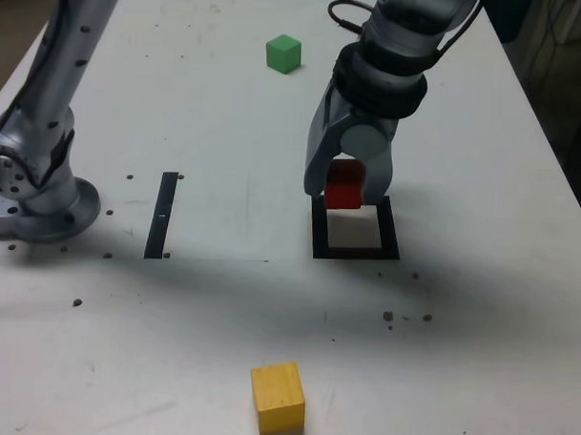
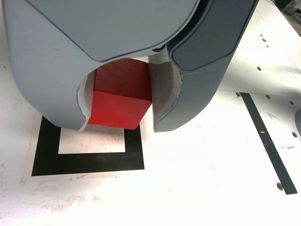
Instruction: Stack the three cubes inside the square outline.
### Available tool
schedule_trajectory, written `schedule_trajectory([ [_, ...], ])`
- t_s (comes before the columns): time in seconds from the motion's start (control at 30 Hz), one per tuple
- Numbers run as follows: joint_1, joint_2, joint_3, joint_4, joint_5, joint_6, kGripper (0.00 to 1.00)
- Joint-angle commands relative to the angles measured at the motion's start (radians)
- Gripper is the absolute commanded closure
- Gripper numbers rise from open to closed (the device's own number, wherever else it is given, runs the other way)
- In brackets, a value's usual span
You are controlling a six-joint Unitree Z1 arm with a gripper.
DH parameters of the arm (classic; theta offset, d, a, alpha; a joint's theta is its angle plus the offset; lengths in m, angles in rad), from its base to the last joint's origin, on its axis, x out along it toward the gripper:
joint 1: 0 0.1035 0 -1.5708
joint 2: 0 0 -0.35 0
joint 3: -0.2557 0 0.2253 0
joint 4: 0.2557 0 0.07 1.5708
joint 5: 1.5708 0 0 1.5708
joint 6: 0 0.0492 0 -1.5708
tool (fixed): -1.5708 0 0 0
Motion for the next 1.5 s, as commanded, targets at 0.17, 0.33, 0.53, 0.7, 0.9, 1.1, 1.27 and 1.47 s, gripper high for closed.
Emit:
schedule_trajectory([
  [0.17, -0.003, 0.004, 0.006, -0.022, -0.016, -0.001, 0.76],
  [0.33, -0.008, 0.024, -0.002, -0.028, -0.011, -0.006, 0.76],
  [0.53, -0.021, 0.051, -0.021, -0.028, 0.008, -0.016, 0.76],
  [0.7, -0.032, 0.060, -0.032, -0.029, 0.014, -0.020, 0.76],
  [0.9, -0.033, 0.076, -0.040, -0.034, 0.017, -0.021, 0.73],
  [1.1, -0.033, 0.082, -0.036, -0.037, 0.020, -0.021, 0.66],
  [1.27, -0.033, 0.092, -0.026, -0.053, 0.018, -0.020, 0.36],
  [1.47, -0.033, 0.086, 0.001, -0.088, 0.019, -0.019, 0.09],
])
